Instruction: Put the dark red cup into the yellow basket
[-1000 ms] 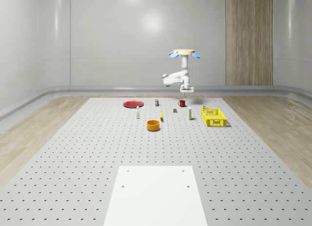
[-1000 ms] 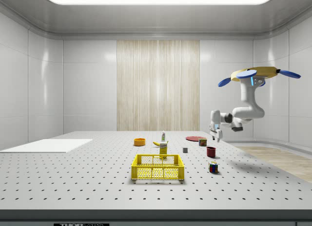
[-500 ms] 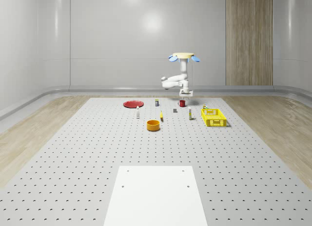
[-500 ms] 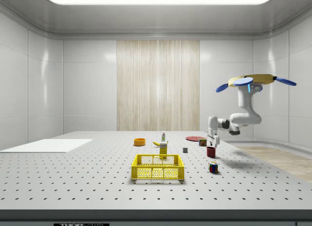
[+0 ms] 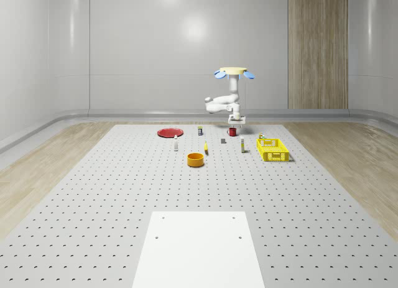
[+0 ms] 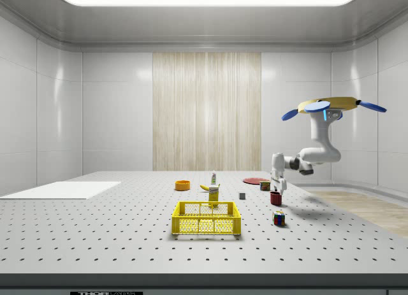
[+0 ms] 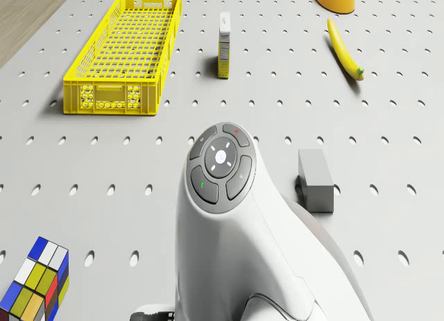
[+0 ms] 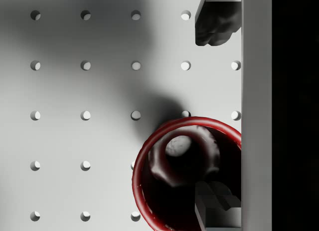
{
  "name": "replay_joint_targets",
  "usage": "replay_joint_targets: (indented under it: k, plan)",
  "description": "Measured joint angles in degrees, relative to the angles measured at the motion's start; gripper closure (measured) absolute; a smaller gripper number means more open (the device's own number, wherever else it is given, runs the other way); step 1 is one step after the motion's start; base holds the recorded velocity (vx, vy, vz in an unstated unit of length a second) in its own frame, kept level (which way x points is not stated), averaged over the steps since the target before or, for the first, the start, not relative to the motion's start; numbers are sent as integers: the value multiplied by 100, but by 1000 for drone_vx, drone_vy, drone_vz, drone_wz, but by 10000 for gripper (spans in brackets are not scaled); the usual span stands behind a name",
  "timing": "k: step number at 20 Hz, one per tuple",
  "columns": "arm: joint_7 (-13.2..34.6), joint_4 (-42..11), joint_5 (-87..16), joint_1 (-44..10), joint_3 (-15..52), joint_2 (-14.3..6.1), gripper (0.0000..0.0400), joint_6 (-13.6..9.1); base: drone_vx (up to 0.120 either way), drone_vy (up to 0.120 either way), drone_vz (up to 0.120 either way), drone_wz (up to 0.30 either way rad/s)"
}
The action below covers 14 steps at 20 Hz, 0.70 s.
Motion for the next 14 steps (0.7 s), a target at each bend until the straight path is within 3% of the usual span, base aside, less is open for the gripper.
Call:
replay_joint_targets:
  k: [4, 14]
  plan:
    - [-12, 53, -182, -12, -212, -99, 0, 168, 0, 0, -100, 0]
    - [-33, 139, -395, -37, -473, -257, 0, 421, 0, 0, 0, 0]
